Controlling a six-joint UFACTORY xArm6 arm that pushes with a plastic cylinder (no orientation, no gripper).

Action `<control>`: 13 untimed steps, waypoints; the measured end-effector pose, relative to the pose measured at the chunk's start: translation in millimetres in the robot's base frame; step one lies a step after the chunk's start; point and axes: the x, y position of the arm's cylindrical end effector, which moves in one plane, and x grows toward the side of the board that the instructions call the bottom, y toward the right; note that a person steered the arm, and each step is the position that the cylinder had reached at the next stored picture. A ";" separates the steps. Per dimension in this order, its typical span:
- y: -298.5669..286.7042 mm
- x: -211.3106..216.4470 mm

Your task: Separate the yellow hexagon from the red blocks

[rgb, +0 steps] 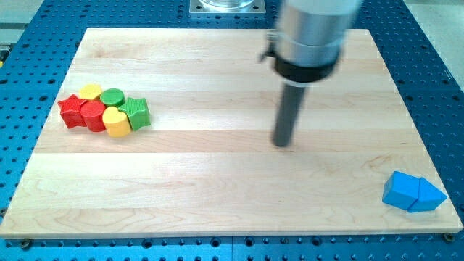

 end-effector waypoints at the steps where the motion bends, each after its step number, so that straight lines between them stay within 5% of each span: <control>1: -38.2 -28.7; 2: -38.5 -51.1; 4: -84.7 -231.1; 5: -184.6 -245.9; 7: -348.7 -244.9; 11: -348.9 -200.7; 13: -345.9 -85.1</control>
